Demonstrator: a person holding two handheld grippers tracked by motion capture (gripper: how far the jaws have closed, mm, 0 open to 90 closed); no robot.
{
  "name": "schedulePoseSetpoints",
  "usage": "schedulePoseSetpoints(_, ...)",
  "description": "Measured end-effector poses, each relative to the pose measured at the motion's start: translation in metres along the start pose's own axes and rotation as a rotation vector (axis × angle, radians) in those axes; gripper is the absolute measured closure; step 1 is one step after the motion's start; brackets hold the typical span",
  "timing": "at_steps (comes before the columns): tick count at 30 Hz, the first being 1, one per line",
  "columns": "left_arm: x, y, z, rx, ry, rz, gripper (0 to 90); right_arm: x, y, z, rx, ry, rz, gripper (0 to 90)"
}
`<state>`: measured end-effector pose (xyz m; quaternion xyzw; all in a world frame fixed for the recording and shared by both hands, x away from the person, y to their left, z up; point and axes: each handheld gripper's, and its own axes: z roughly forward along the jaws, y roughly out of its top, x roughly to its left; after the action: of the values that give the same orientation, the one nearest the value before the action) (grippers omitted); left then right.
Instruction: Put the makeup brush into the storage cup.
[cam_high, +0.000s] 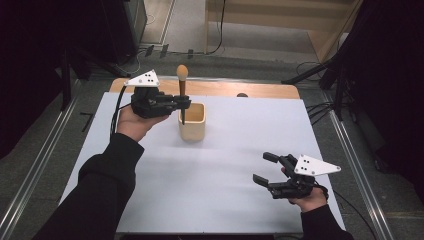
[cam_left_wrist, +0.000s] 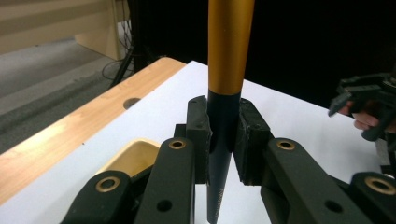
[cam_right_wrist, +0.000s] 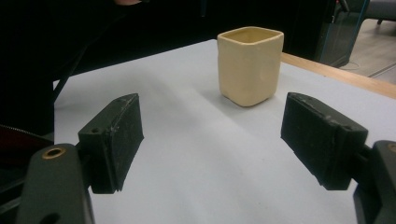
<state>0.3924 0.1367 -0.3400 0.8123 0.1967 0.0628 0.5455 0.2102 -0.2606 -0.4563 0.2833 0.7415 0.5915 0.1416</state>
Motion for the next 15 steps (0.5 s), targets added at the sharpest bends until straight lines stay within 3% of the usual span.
schedulePoseSetpoints(15, 0.022, 0.001, 0.017, 0.023, 0.067, 0.000, 78.9, 0.001, 0.000, 0.001, 0.003, 0.009, -0.004, 21.9)
